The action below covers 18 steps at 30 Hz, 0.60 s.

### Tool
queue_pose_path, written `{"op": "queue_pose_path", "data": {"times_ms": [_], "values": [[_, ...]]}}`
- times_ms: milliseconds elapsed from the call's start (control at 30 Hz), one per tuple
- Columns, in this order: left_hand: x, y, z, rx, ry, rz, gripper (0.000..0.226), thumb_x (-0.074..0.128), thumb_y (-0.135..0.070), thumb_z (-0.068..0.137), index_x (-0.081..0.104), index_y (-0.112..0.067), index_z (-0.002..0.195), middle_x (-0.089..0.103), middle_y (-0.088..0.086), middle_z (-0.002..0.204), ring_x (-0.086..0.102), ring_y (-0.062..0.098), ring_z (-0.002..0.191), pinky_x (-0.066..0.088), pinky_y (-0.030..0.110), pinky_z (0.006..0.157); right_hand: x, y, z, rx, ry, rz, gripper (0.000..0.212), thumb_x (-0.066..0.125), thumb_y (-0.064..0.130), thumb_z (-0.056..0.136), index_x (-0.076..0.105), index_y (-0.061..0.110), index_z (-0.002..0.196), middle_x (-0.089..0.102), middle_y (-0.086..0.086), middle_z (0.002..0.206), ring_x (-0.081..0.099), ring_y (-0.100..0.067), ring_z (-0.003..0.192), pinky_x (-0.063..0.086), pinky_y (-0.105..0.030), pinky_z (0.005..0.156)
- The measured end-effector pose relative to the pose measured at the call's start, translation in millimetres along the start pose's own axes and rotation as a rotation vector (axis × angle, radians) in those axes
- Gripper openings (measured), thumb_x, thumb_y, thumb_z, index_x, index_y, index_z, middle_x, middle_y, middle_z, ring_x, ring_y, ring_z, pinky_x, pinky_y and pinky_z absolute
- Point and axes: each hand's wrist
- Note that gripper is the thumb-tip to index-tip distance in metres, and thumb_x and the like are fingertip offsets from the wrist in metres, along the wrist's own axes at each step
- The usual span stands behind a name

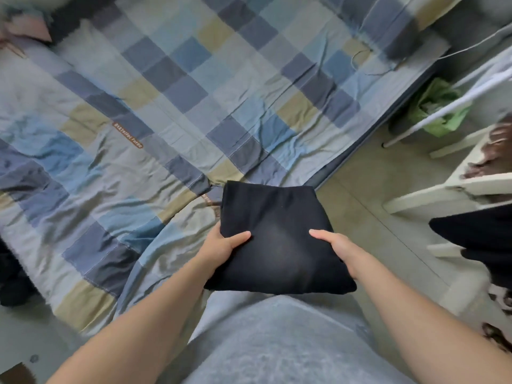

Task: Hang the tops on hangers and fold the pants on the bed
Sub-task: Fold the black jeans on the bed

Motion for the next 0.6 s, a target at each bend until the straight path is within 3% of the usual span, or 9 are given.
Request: {"op": "queue_pose_path", "data": {"times_ms": [67,133,233,333,400,500,600], "values": [[21.2,-16.7,-5.2,0.053,0.037,0.085,0.055,0.087,-0.032,0.076,0.061,-0.028,0.124,0.073,-0.009,0.114,0.071,0.013,0.1,0.057,0.038,0.092,-27.1,-23.2,-6.8,-0.027,-0.044,0.082,0.088,0.091,0.06,0.051,0.065,0.02,0.124,0.075,-0.004,0.114,0.07,-0.03,0.107,0.051,-0.044,0.101],[46.9,-30.5,-11.8,0.106,0.076,0.148,0.054,0.088,-0.031,0.075,0.062,-0.028,0.122,0.074,-0.01,0.112,0.072,0.012,0.099,0.058,0.036,0.09,-55.0,-47.0,-13.3,-0.086,-0.072,0.201,0.098,0.093,0.062,0.041,0.064,0.022,0.125,0.074,-0.003,0.116,0.07,-0.03,0.106,0.052,-0.046,0.1],[96.4,-47.3,-23.1,0.167,0.141,0.215,0.049,0.087,-0.022,0.076,0.064,-0.022,0.12,0.075,-0.004,0.109,0.073,0.013,0.095,0.059,0.028,0.079,-86.2,-63.5,-52.5,-0.163,-0.099,0.294,0.068,0.088,0.051,0.063,0.068,0.017,0.118,0.077,-0.006,0.106,0.074,-0.029,0.097,0.056,-0.041,0.09],[153.4,-56.0,-33.7,0.211,0.207,0.303,0.059,0.092,-0.033,0.065,0.066,-0.021,0.117,0.076,-0.001,0.106,0.073,0.018,0.098,0.06,0.039,0.087,-132.4,-88.7,-81.2,-0.249,-0.153,0.394,0.033,0.077,0.037,0.083,0.07,0.018,0.108,0.078,-0.004,0.095,0.073,-0.024,0.091,0.054,-0.033,0.074],[197.1,-57.4,-42.8,0.227,0.253,0.36,0.073,0.091,-0.045,0.056,0.065,-0.023,0.121,0.076,-0.003,0.108,0.073,0.017,0.098,0.059,0.042,0.091,-167.3,-111.7,-96.7,-0.291,-0.2,0.455,0.033,0.076,0.037,0.084,0.069,0.02,0.111,0.078,-0.003,0.099,0.074,-0.025,0.093,0.056,-0.035,0.079],[268.7,-52.6,-61.8,0.25,0.346,0.419,0.059,0.09,-0.031,0.072,0.063,-0.022,0.123,0.075,-0.001,0.112,0.073,0.018,0.099,0.059,0.04,0.09,-219.4,-154.9,-118.2,-0.32,-0.263,0.555,0.038,0.076,0.035,0.084,0.069,0.017,0.117,0.078,-0.005,0.101,0.075,-0.027,0.093,0.057,-0.038,0.083],[344.1,-41.9,-79.7,0.26,0.441,0.471,0.065,0.092,-0.035,0.064,0.063,-0.023,0.122,0.075,0.001,0.11,0.073,0.023,0.1,0.058,0.046,0.092,-269.6,-202.3,-141.5,-0.347,-0.29,0.685,0.034,0.072,0.029,0.089,0.068,0.015,0.119,0.077,-0.008,0.103,0.075,-0.029,0.092,0.057,-0.038,0.08]]}}
Point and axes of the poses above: each hand's wrist, its own z-axis towards the middle knuckle, its own x-axis out of the palm, y = z × x
